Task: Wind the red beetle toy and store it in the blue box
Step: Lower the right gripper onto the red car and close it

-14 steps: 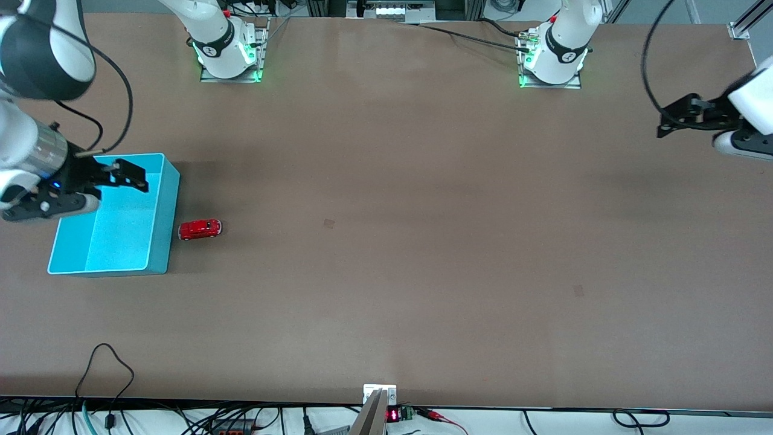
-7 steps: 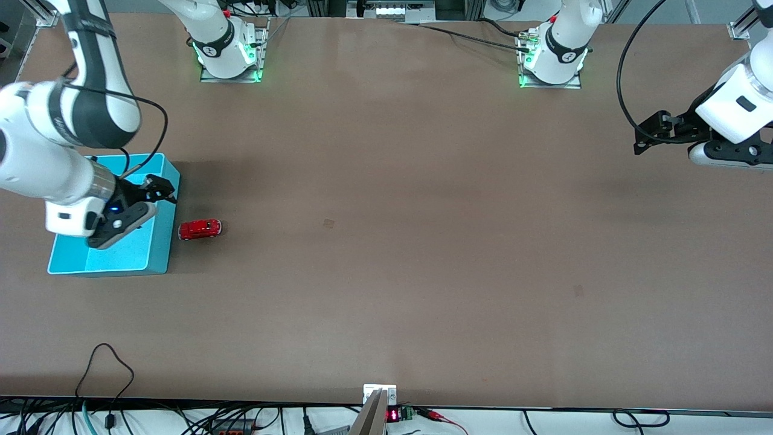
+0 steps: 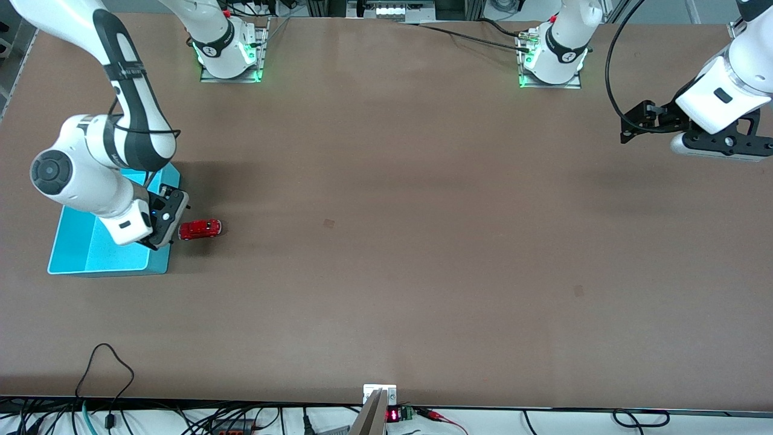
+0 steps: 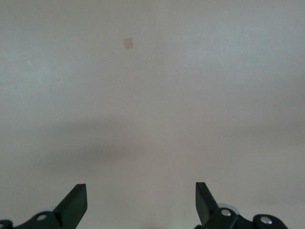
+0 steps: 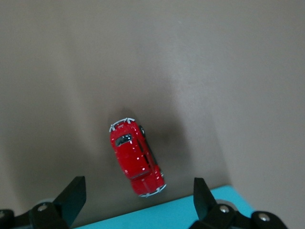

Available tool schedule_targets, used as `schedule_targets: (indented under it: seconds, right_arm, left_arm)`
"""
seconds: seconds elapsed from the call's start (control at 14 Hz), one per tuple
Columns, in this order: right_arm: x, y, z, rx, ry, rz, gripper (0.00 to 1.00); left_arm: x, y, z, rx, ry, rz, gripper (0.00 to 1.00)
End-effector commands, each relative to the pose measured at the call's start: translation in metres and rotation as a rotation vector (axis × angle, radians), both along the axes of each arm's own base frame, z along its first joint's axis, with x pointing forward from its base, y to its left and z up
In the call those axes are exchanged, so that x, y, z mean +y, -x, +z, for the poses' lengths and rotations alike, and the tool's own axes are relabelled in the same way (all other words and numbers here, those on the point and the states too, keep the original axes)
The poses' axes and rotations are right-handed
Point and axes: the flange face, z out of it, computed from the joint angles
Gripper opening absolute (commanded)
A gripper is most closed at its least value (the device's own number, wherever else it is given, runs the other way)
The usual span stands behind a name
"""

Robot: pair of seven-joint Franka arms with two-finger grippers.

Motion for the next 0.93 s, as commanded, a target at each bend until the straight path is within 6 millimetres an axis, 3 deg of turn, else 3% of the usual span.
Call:
schedule_targets:
  seconds: [0.0, 0.36, 0.86]
  right_arm:
    - [0.002, 0.0, -0.017, 0.002, -0.014, 0.109, 1.0]
    - [0.001, 0.013, -0.06, 0.062, -0.017, 0.149, 1.0]
    - [0.0, 0.014, -0.093, 0.02, -0.015, 0.3, 1.0]
  left_arm:
    - [-0.004, 0.002, -0.003, 0.006, 0.009, 0.01, 1.0]
    - [-0.006, -0.004, 0.003, -0.016, 0.011, 0.009, 1.0]
    - [-0.007, -0.01, 0.004, -0.05, 0.002, 0.004, 1.0]
